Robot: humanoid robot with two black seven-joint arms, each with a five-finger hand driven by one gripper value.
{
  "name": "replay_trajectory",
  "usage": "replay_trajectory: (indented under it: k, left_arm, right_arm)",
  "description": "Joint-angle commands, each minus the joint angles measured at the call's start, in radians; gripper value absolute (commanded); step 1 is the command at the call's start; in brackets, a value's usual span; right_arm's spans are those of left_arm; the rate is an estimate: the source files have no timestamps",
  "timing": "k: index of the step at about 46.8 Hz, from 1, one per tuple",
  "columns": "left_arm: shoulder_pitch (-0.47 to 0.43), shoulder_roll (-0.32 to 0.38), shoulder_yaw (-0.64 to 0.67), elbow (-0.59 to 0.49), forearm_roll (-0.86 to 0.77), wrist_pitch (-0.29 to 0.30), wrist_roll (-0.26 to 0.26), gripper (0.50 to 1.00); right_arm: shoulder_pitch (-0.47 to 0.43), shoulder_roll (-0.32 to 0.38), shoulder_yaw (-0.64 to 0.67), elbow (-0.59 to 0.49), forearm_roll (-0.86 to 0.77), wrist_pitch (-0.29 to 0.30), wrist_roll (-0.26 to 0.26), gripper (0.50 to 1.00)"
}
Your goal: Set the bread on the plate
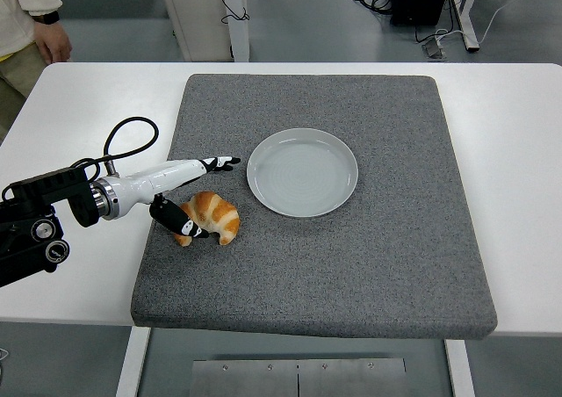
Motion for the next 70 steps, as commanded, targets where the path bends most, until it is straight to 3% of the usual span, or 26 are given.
replay_trajectory:
  k: [1,30,41,44,48,51,53,56,61,70]
  left_arm:
    - [0.005,-0.008,0.003,0.007,0.0,0.002,0.0,0.968]
    - [0.048,-0.035,0.009,0.027,0.019,0.029,-0.001,0.954]
    - [0.046,-0.032,0.002,0.027,0.033,0.029,-0.004,0.759]
    - [0.046,-0.032,0.0,0.027,0.037,0.029,-0.012,0.669]
    - [0.046,-0.029,0.0,0.027,0.037,0.029,-0.023,0.664]
    - [0.046,-0.029,0.0,0.027,0.037,0.029,-0.024,0.615]
    - [0.046,-0.029,0.0,0.027,0.037,0.029,-0.024,0.607]
    - [0.046,-0.029,-0.002,0.027,0.037,0.029,-0.026,0.5]
    - [0.044,-0.026,-0.002,0.027,0.037,0.029,-0.034,0.5]
    - [0.009,-0.011,-0.005,0.027,0.037,0.028,-0.126,0.5]
  right_arm:
    - [0.0,0.0,0.0,0.0,0.0,-0.001,0.0,1.0]
    - [0.0,0.0,0.0,0.0,0.0,-0.001,0.0,1.0]
    - [-0.001,0.0,0.0,0.0,0.0,-0.001,0.0,1.0]
    - [0.0,0.0,0.0,0.0,0.0,-0.001,0.0,1.0]
    - [0.0,0.0,0.0,0.0,0.0,-0.001,0.0,1.0]
    - [0.0,0.0,0.0,0.0,0.0,-0.001,0.0,1.0]
    - [0.0,0.0,0.0,0.0,0.0,-0.001,0.0,1.0]
    - [0.0,0.0,0.0,0.0,0.0,-0.001,0.0,1.0]
    - [0.0,0.0,0.0,0.0,0.0,-0.001,0.0,1.0]
    - [0.0,0.0,0.0,0.0,0.0,-0.001,0.0,1.0]
